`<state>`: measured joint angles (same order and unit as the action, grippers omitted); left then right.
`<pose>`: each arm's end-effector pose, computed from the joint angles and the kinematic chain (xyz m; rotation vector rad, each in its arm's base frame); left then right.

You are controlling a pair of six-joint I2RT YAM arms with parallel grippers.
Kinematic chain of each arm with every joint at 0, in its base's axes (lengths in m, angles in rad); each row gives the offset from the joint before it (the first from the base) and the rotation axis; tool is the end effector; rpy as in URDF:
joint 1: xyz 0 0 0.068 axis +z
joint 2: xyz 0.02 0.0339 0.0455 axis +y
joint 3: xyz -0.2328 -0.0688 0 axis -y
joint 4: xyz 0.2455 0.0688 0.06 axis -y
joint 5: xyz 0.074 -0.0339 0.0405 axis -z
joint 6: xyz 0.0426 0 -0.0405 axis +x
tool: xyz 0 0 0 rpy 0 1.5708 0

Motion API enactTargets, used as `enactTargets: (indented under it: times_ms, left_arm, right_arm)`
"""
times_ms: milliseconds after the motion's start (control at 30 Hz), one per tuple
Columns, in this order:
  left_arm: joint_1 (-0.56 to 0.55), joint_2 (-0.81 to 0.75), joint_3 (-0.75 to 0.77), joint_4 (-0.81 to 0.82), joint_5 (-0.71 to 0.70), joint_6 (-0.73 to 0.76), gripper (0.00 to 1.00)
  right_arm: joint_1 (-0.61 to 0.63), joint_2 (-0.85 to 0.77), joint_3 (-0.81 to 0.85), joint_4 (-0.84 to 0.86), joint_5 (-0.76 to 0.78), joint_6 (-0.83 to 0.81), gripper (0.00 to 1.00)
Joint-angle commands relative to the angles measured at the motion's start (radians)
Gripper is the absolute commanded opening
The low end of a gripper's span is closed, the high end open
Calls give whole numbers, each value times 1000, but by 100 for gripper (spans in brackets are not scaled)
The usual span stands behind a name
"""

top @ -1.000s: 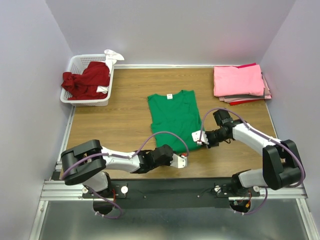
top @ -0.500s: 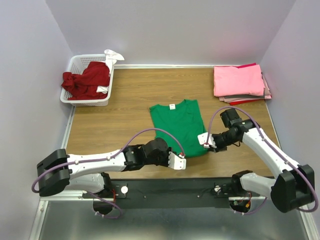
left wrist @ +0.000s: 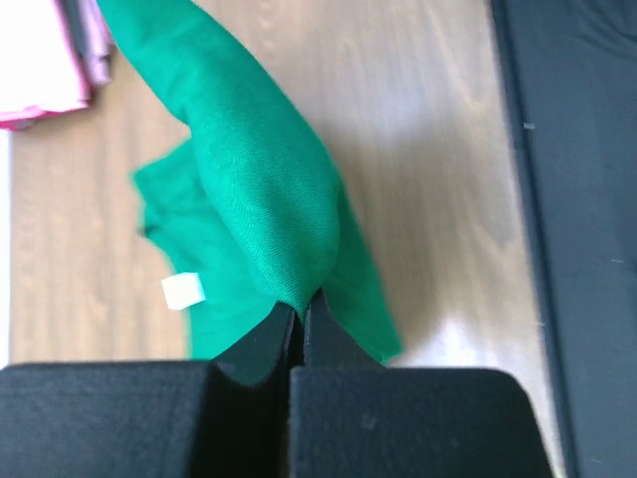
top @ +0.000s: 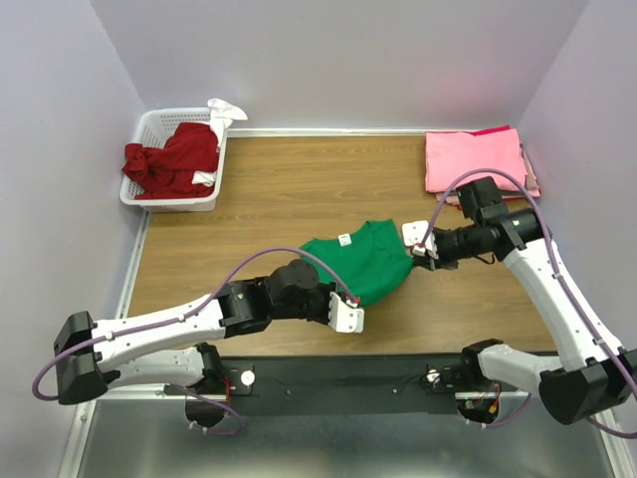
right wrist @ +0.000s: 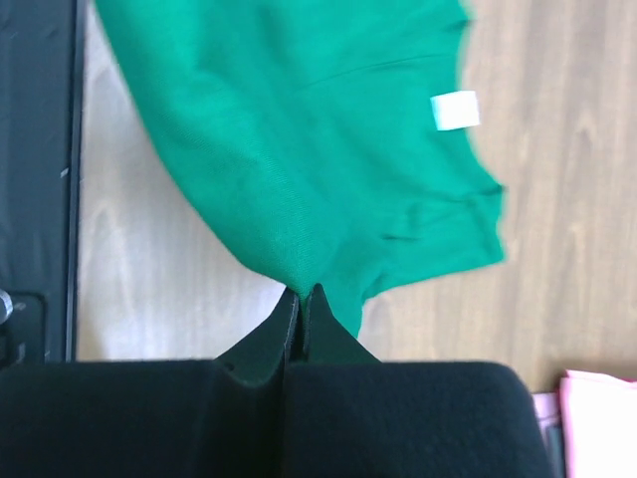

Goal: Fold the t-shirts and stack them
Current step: Fold the tshirt

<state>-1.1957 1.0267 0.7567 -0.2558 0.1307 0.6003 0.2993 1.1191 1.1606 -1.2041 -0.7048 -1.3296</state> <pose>0.0874 -0.2371 0.2467 1.7151 1.2640 -0.4928 0.1863 0.0864 0.2954 -1.8721 1.5151 0.5236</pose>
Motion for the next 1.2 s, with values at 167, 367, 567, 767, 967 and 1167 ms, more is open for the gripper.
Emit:
enactTargets:
  times_ms: [167,367,567,767,967,1167]
  left_arm:
    - [220,49,-5,111,115,130,0]
    - [343,108,-72,220,191,131,0]
    - [426,154,-65,250,230,125,0]
    - [498,223,-65,314,230,119,0]
    - [557,344,-33,339,233,98,0]
    - [584,389,-20,346,193,64,0]
  right_arm:
    - [-5,181,85,185,-2,168,0]
    - [-6,362,128,299,-13,225,0]
    - [-6,493,215,394,10,308,0]
    - [-5,648,313,422,16,369,0]
    - [-5,745,372,443,28,425,0]
    - [-5,814,399,501,31,500,1]
